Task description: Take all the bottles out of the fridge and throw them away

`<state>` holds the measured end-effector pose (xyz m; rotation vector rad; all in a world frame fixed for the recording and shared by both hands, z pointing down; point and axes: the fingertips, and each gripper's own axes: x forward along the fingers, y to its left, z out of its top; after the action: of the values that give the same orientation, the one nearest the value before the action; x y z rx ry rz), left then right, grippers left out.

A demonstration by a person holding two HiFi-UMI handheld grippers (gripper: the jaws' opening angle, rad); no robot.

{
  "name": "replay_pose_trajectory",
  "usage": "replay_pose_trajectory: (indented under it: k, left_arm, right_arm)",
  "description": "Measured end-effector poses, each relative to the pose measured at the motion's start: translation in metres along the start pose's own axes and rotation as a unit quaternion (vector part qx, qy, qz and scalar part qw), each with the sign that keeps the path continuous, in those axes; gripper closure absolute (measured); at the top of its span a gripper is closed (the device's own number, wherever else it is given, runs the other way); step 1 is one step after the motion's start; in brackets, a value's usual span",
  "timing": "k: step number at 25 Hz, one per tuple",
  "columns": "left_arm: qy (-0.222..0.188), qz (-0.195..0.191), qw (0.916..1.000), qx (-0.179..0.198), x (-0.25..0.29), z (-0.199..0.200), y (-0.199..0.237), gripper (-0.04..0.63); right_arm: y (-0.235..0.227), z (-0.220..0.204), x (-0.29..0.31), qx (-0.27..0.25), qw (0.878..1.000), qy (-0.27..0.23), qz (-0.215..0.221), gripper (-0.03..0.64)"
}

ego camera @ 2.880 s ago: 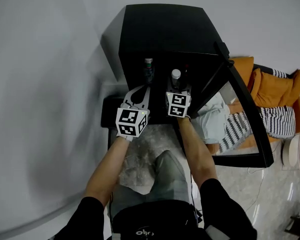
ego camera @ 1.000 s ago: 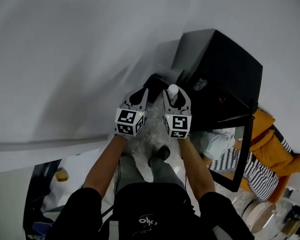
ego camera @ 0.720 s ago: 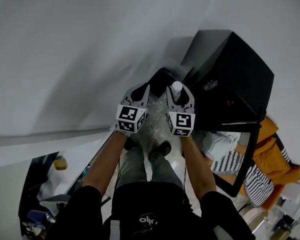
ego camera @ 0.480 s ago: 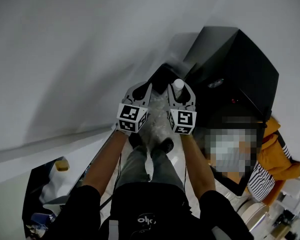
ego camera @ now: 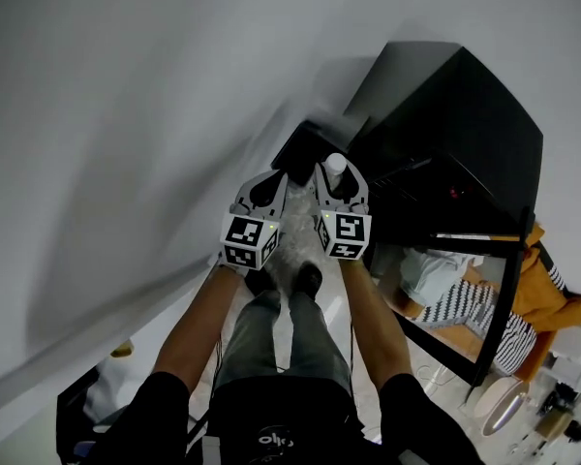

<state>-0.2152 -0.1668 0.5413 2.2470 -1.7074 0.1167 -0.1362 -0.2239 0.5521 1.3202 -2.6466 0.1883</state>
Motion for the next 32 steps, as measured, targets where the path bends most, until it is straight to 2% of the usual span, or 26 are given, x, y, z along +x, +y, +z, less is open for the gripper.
replay_pose_trajectory:
  k: [7,17,24,29,32]
  left_arm:
    - [-0.006,0.003,1.0000,-0.002,0.064,-0.063,0.020,0.589]
    - [0.004,0.016,0.9998,-0.004,0.141,-0.207,0.079,0.589]
    - [0.005,0.014,0.9999,-0.003,0.180,-0.298,0.104,0.589]
    - [0.006,0.014,0.9999,0.004,0.202,-0.339,0.121,0.589]
    - [0.005,0.013,0.9999,0.008,0.211,-0.350,0.127,0.589]
  right_arm:
    - [-0.020,-0.074,0.057,-0.019,0.999,0.003,0.025,0.414]
    - [-0.051,-0.231,0.143,-0.009,0.999,0.005,0.030,0.414]
    - [-0.068,-0.341,0.191,0.006,1.000,0.013,0.023,0.414]
    - [-0.077,-0.405,0.225,0.019,0.999,0.026,0.019,0.414]
    - [-0.081,-0.434,0.238,0.027,0.999,0.033,0.014,0.414]
